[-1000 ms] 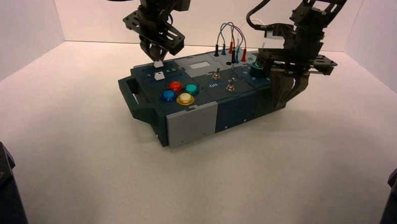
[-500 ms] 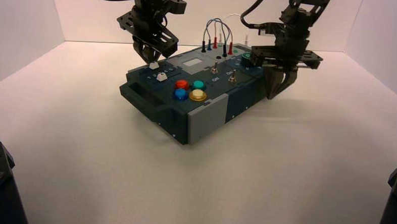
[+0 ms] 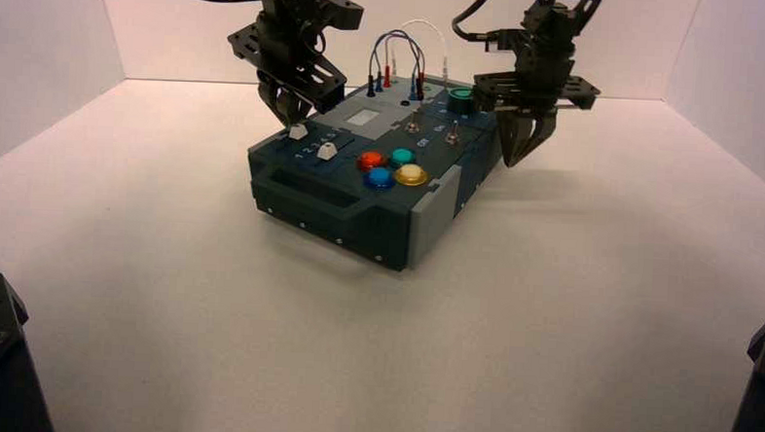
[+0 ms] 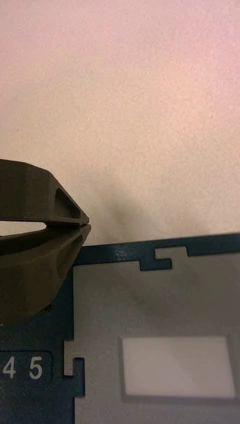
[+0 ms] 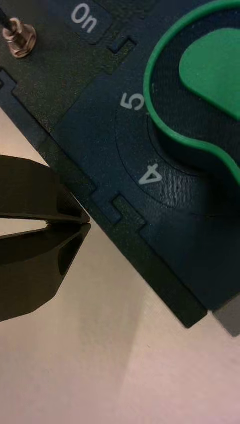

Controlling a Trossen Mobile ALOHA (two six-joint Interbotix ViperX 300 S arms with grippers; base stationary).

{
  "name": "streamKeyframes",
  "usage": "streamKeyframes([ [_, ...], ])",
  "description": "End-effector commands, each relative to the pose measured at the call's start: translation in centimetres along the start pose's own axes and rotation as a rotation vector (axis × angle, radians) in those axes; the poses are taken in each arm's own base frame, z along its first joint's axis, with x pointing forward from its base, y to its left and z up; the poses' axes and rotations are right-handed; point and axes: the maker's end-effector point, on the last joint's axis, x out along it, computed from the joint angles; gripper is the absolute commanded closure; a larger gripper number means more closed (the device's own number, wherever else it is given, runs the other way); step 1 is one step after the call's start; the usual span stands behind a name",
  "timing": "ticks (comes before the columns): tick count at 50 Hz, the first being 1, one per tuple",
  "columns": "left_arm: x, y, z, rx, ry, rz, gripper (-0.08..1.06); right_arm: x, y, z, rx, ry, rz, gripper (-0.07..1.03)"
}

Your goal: Rotate the box counterclockwise.

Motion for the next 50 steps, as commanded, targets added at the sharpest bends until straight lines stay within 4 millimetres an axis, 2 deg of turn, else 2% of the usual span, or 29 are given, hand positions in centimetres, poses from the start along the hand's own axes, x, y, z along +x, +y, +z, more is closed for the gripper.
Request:
streamKeyframes([
  [1, -1.2, -6.9, 0.8, 0.119, -0.031, -0.059, 1.01, -1.9, 1.5, 4.0, -0.041, -0.089, 0.005, 0.99],
  [18, -2.4, -9.2, 1.7, 0.169, -0.045, -0.066, 1.01, -2.4, 2.2, 7.8, -0.067, -0.116, 0.010, 0.98],
  [28, -2.6, -9.3, 2.1, 0.169, -0.050, -0.064, 1.01, -1.9, 2.3, 8.7, -0.077, -0.100, 0.011, 0.98],
  [33, -2.5, -9.3, 2.2, 0.168, -0.048, -0.065, 1.01, -1.8, 2.3, 8.7, -0.078, -0.099, 0.011, 0.98],
  [41, -2.1, -8.9, 1.7, 0.166, -0.030, -0.059, 1.01, -1.8, 1.9, 7.7, -0.072, -0.068, 0.004, 0.99],
  [45, -2.2, -8.1, 1.3, 0.152, -0.017, -0.051, 1.01, -2.3, 1.3, 6.9, -0.076, -0.051, -0.014, 0.99],
  [46, -2.5, -7.2, 1.1, 0.142, -0.018, -0.044, 1.01, -2.8, 0.9, 6.3, -0.076, -0.047, -0.029, 0.99],
  [50, -3.1, -5.6, 0.8, 0.109, -0.028, -0.036, 1.01, -3.9, 0.6, 5.7, -0.078, -0.051, -0.045, 0.99],
])
